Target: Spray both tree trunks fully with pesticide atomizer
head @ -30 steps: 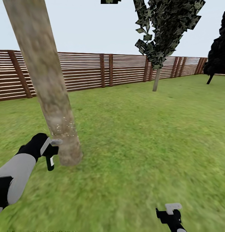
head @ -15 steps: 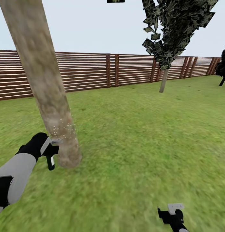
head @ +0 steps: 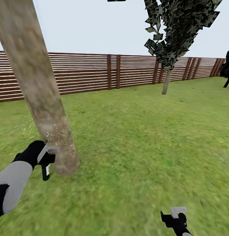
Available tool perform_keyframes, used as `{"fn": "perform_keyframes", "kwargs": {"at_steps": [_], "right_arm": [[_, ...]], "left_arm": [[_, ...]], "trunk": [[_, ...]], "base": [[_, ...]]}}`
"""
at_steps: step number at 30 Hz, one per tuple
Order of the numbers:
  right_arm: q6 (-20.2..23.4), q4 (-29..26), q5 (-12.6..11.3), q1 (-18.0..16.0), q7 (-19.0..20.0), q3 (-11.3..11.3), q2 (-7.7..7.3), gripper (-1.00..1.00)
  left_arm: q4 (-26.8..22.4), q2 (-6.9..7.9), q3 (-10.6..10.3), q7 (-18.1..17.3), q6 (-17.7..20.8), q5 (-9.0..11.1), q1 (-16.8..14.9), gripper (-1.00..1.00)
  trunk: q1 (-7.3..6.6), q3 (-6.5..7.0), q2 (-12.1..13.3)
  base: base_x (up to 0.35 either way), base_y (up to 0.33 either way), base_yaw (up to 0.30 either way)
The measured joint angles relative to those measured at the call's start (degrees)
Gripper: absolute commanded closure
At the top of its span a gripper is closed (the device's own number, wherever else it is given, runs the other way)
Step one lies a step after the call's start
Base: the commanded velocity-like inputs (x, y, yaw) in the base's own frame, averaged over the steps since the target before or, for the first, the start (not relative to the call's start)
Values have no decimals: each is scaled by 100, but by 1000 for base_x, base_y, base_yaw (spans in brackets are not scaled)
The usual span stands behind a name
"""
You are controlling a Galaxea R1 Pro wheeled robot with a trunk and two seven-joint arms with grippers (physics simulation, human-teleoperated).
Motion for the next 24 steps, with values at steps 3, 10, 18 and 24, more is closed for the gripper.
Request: {"fn": "perform_keyframes", "kwargs": {"at_steps": [3,10,18,24], "right_arm": [[-2,0,0,0,0,0,0,-100],[-2,-1,0,1,3,-6,0,-100],[0,0,0,1,3,-2,0,-100],[-3,8,3,0,0,0,3,-100]], "left_arm": [[-64,58,2,-4,-58,42,275,100],[-73,61,-1,-9,-25,28,309,100],[-59,53,-39,-3,-90,33,595,100],[-67,-7,-28,-38,-838,95,1177,100]], "trunk": [[0,0,0],[0,1,0],[2,-1,0],[3,0,0]], "base": [[0,0,0],[0,255,0],[-56,321,0],[-282,181,0]]}}
